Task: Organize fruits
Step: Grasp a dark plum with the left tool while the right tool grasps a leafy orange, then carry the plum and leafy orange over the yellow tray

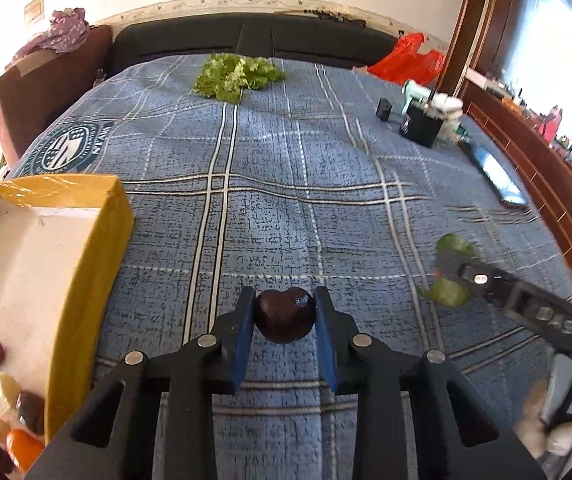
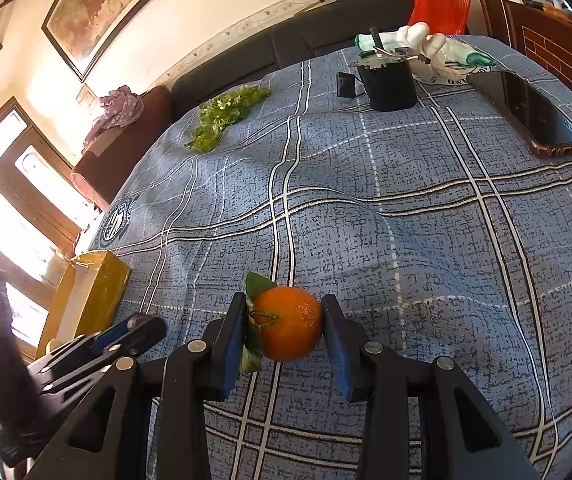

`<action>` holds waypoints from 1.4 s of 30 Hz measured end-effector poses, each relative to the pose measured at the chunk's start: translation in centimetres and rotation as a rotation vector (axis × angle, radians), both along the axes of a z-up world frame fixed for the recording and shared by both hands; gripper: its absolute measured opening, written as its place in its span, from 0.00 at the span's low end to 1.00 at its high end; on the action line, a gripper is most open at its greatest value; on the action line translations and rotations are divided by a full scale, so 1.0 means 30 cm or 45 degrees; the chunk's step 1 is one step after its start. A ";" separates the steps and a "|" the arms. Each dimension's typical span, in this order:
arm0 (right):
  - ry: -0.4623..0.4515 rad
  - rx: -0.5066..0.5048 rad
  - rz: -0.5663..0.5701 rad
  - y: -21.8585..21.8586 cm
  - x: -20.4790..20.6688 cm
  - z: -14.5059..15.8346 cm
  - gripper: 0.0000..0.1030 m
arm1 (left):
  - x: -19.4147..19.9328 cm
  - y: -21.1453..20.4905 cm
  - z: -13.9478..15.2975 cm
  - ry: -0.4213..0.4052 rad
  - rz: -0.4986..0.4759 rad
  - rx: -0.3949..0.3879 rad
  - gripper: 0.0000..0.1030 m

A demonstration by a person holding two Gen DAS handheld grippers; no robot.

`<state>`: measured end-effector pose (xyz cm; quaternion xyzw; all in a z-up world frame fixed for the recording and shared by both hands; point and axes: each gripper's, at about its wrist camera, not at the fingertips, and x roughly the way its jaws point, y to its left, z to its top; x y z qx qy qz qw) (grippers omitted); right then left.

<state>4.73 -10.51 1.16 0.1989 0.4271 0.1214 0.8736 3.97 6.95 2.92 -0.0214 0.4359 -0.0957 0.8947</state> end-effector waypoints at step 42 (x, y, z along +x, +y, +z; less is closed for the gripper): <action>-0.382 -0.610 0.335 0.627 -0.413 0.338 0.40 | -0.520 0.575 0.223 -0.209 0.423 -0.343 0.28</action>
